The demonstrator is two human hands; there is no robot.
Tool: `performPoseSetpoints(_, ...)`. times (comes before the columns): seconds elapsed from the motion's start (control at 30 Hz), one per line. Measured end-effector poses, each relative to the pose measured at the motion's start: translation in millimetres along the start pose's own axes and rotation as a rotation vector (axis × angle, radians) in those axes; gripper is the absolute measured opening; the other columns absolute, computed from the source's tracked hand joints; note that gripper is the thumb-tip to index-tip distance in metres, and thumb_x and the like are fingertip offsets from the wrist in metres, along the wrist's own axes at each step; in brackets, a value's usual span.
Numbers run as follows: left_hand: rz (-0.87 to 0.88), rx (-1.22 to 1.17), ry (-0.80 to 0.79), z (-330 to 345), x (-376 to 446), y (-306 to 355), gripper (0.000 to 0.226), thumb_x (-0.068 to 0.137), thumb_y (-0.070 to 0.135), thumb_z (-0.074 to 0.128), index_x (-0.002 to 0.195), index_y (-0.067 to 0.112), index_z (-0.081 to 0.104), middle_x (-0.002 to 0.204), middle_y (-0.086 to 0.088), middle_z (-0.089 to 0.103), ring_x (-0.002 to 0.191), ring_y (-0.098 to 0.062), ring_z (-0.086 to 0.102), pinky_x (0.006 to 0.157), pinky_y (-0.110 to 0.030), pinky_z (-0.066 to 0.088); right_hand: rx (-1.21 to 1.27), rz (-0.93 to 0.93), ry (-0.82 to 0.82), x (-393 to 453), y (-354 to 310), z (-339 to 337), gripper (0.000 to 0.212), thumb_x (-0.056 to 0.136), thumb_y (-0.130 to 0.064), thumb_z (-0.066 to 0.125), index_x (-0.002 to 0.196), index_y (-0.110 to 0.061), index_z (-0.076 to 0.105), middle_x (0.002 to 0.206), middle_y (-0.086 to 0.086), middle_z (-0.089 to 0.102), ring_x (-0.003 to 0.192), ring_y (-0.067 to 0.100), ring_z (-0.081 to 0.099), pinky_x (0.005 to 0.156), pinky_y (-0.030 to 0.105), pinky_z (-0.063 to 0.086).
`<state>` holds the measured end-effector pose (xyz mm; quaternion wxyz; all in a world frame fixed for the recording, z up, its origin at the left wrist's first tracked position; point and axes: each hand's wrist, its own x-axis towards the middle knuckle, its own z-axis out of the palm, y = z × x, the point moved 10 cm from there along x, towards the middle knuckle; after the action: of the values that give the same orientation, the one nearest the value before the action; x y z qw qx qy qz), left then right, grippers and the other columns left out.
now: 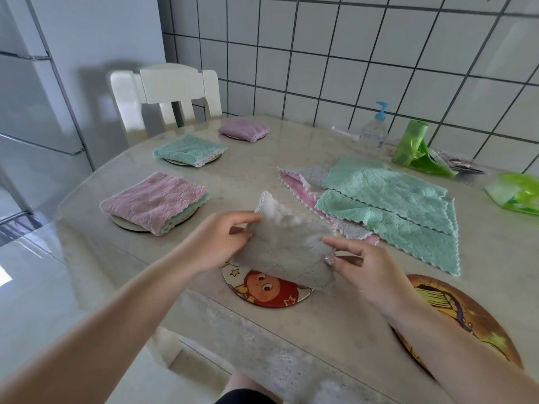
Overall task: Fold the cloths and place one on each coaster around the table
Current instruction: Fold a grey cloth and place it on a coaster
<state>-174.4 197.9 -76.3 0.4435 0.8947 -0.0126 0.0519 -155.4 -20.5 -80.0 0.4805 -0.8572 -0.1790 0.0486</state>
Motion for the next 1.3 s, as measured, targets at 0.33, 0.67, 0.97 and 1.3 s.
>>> performPoseSetpoints(0.33,-0.068,0.056,-0.183,-5,4,-22,0.038,0.092,0.012,0.054,0.119,0.039,0.058,0.123,0.017,0.059,0.1,0.011,0.056,0.092,-0.012,0.041,0.136,0.028,-0.047,-10,0,30,0.033,0.083,-0.009,0.067,0.094,-0.041,0.063,0.103,-0.008,0.069,0.085,-0.002,0.067,0.081,0.013,0.049)
performPoseSetpoints(0.67,0.056,0.28,-0.147,0,6,-14,0.043,0.09,0.01,0.052,0.13,0.027,0.051,0.137,0.016,0.039,0.124,0.004,0.035,0.105,-0.016,0.025,-0.203,-0.062,-0.007,-11,-3,27,0.024,0.084,-0.024,0.065,0.1,-0.042,0.063,0.092,-0.013,0.049,0.077,-0.006,0.051,0.07,0.008,0.039)
performPoseSetpoints(0.97,0.331,0.603,-0.129,42,-1,19,0.054,0.094,0.033,0.027,0.146,0.023,0.02,0.154,0.008,0.017,0.142,-0.003,0.003,0.111,-0.02,-0.004,-0.703,-0.024,-0.263,-2,3,64,0.098,0.061,-0.084,0.006,0.147,-0.036,0.006,0.156,-0.008,-0.011,0.143,0.011,-0.011,0.115,0.045,-0.003)
performPoseSetpoints(1.3,0.179,0.775,-0.284,56,6,-3,0.057,0.096,0.046,0.025,0.147,0.032,0.005,0.156,0.013,-0.001,0.139,0.0,-0.008,0.116,-0.033,-0.002,-0.795,-0.058,-0.304,-5,9,66,0.096,0.059,-0.076,-0.01,0.147,-0.036,-0.006,0.155,-0.01,-0.018,0.141,0.008,-0.019,0.114,0.049,-0.011)
